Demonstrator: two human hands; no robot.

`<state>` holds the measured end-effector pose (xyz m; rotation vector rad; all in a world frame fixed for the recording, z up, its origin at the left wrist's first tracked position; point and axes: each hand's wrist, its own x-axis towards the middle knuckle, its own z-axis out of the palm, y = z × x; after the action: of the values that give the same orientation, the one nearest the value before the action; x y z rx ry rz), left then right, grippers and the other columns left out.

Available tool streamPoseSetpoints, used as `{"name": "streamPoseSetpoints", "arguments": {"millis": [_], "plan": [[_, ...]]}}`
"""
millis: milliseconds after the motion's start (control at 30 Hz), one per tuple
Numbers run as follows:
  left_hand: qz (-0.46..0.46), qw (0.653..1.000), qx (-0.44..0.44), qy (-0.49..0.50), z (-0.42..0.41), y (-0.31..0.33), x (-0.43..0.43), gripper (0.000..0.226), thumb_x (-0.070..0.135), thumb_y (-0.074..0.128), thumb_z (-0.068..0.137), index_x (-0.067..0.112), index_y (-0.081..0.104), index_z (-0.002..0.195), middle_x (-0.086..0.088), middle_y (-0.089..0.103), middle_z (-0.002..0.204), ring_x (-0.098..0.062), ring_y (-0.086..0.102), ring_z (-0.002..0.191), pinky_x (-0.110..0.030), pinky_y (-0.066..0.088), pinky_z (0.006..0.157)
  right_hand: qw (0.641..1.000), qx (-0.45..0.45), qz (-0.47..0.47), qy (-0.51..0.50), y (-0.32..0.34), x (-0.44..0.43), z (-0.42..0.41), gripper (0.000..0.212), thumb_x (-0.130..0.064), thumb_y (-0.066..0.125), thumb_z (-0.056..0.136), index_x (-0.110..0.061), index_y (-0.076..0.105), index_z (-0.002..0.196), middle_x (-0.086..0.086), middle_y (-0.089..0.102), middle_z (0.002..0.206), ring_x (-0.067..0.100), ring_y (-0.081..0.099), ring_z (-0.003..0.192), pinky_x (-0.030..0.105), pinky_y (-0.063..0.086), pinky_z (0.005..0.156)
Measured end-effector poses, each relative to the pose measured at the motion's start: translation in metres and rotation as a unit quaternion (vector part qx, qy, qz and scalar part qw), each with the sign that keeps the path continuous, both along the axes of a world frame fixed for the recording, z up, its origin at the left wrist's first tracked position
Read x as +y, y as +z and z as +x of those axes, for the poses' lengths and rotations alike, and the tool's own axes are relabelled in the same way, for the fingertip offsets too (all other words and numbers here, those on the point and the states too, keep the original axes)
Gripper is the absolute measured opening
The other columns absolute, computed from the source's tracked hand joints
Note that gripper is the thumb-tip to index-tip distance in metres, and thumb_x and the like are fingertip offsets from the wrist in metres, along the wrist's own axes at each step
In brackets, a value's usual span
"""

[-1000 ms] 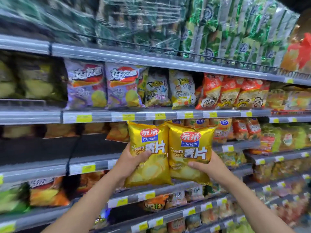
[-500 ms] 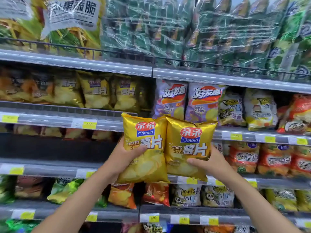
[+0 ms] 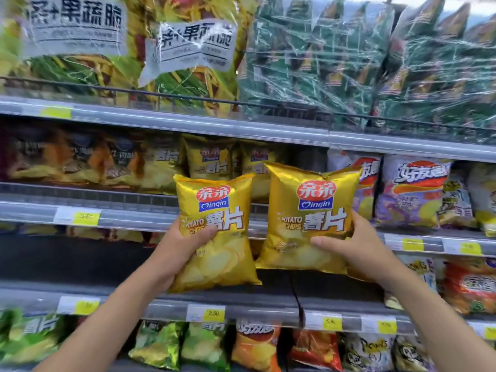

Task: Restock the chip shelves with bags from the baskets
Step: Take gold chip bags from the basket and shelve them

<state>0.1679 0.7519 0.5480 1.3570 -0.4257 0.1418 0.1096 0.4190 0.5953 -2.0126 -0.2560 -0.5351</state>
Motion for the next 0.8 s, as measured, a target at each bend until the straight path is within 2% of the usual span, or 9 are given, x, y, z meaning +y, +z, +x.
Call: {"name": "streamPoseSetpoints", "arguments": {"millis": [133,267,333,400,467,533,633,700,800], "plan": [[-0.016,1.0,0.0,0.018,0.013,-0.002,0.021,0.066,0.038,0.086,0.074,0.018,0.063,0.132,-0.007,0.078,0.117,-0.03,0.076,0.106,-0.05,0.06,0.091,0.998,-0.063,0.018,0.006,0.036,0.013,0.002,0.052,-0.016,0.088,0.071,-0.028,0.063,0.115,-0.015,0.075,0.1,-0.007,0.071,0.083,0.009,0.053,0.065],[-0.03,0.999,-0.004,0.029,0.021,-0.005,0.034,0.067,0.04,0.086,0.074,0.019,0.063,0.133,-0.007,0.077,0.119,-0.031,0.075,0.108,-0.055,0.058,0.096,0.993,-0.116,0.023,0.012,0.066,0.027,0.017,0.06,-0.027,0.089,0.064,-0.03,0.062,0.118,-0.015,0.076,0.104,0.001,0.073,0.093,0.018,0.059,0.075],[-0.032,0.999,-0.005,0.026,0.023,-0.006,0.037,0.063,0.036,0.083,0.076,0.019,0.063,0.133,-0.007,0.077,0.119,-0.031,0.075,0.108,-0.055,0.058,0.096,0.991,-0.135,0.013,0.014,0.072,0.035,0.029,0.054,-0.023,0.09,0.067,-0.035,0.062,0.111,-0.021,0.076,0.1,-0.003,0.071,0.092,0.017,0.058,0.077],[-0.027,0.999,-0.005,0.023,0.024,-0.005,0.04,0.063,0.036,0.082,0.076,0.019,0.063,0.133,-0.007,0.077,0.119,-0.031,0.075,0.108,-0.054,0.058,0.095,0.989,-0.15,0.007,0.018,0.072,0.041,0.041,0.056,-0.022,0.091,0.067,-0.033,0.061,0.113,-0.02,0.075,0.101,-0.004,0.071,0.094,0.014,0.057,0.076],[-0.022,0.999,-0.008,0.023,0.026,-0.005,0.042,0.064,0.036,0.082,0.077,0.019,0.062,0.134,-0.007,0.077,0.119,-0.031,0.075,0.108,-0.055,0.059,0.094,0.988,-0.154,0.008,0.019,0.067,0.046,0.053,0.061,-0.022,0.091,0.067,-0.028,0.061,0.119,-0.017,0.075,0.105,-0.003,0.071,0.096,0.014,0.056,0.076],[-0.019,0.999,-0.009,0.024,0.027,-0.006,0.043,0.064,0.036,0.083,0.078,0.019,0.06,0.135,-0.007,0.077,0.119,-0.031,0.075,0.107,-0.055,0.059,0.094,0.988,-0.156,0.011,0.015,0.058,0.049,0.067,0.061,-0.026,0.09,0.064,-0.032,0.06,0.116,-0.02,0.075,0.102,-0.002,0.071,0.097,0.017,0.058,0.079],[-0.022,0.999,-0.008,0.025,0.03,-0.007,0.045,0.065,0.037,0.083,0.076,0.02,0.06,0.135,-0.007,0.077,0.118,-0.03,0.076,0.106,-0.055,0.059,0.094,0.987,-0.16,0.007,-0.007,0.044,0.052,0.088,0.061,-0.032,0.091,0.06,-0.039,0.057,0.111,-0.018,0.073,0.106,0.003,0.07,0.103,0.028,0.058,0.089],[-0.023,0.999,-0.007,0.022,0.031,-0.007,0.045,0.065,0.037,0.083,0.076,0.02,0.061,0.135,-0.007,0.078,0.118,-0.03,0.076,0.106,-0.055,0.059,0.094,0.987,-0.159,-0.004,-0.019,0.037,0.053,0.102,0.06,-0.027,0.094,0.066,-0.039,0.056,0.111,-0.017,0.072,0.109,0.005,0.069,0.105,0.033,0.055,0.092],[-0.022,1.0,-0.008,0.018,0.032,-0.008,0.046,0.063,0.036,0.082,0.077,0.021,0.06,0.135,-0.007,0.078,0.118,-0.03,0.076,0.105,-0.054,0.06,0.092,0.989,-0.145,-0.01,-0.03,0.032,0.055,0.116,0.061,-0.023,0.094,0.071,-0.03,0.055,0.118,-0.014,0.07,0.111,0.0,0.066,0.103,0.028,0.055,0.09]]}}
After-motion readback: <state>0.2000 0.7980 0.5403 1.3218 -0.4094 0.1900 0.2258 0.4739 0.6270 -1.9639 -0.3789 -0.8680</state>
